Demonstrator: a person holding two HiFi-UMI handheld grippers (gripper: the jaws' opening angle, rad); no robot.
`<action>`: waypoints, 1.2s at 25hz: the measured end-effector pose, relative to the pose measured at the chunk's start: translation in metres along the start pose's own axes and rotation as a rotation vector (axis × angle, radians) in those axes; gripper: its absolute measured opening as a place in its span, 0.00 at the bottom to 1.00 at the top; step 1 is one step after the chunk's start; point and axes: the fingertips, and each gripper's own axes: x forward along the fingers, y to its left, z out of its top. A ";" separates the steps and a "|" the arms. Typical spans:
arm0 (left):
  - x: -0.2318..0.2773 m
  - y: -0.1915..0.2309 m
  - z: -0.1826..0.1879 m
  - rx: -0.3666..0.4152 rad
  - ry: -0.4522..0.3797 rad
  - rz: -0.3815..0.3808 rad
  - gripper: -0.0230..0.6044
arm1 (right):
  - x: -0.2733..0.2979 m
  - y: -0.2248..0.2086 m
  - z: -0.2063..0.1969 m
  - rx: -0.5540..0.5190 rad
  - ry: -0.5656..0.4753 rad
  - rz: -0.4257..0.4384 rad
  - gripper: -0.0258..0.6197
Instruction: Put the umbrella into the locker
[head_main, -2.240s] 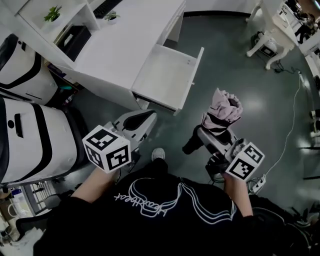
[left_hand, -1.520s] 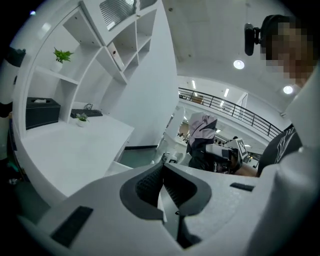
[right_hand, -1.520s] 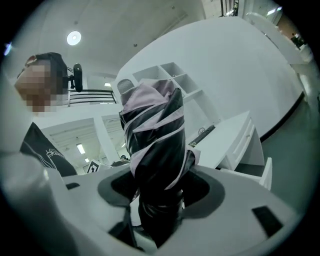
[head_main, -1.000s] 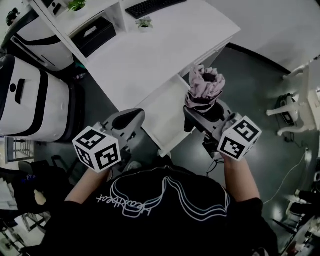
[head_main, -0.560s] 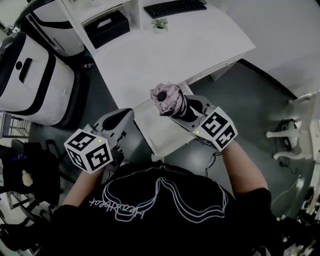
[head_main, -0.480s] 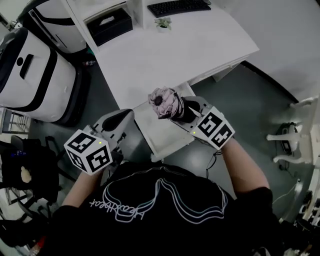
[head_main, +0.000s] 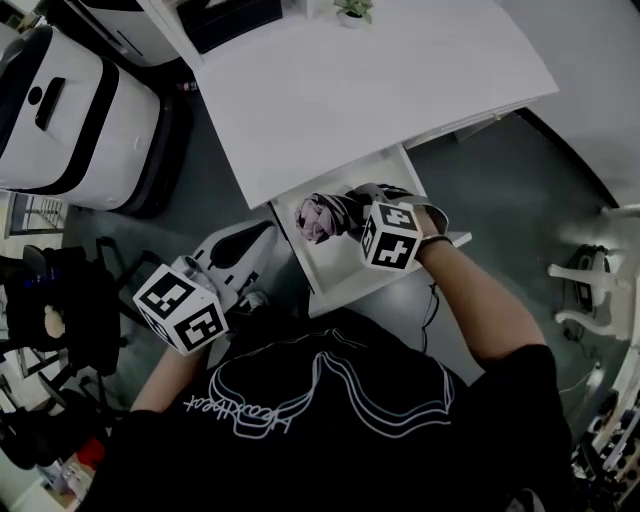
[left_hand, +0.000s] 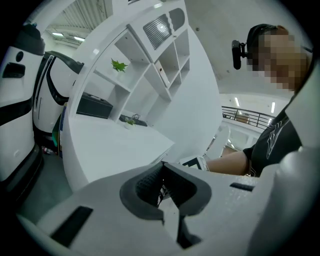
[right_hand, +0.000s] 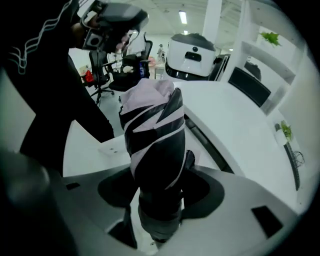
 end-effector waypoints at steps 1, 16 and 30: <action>0.000 0.003 -0.004 -0.008 0.001 0.006 0.05 | 0.012 0.000 -0.004 -0.017 0.026 0.012 0.42; -0.020 0.075 -0.042 -0.129 -0.025 0.161 0.05 | 0.131 0.002 -0.051 -0.120 0.275 0.124 0.42; -0.033 0.090 -0.042 -0.144 -0.051 0.206 0.05 | 0.151 0.014 -0.056 -0.070 0.289 0.157 0.48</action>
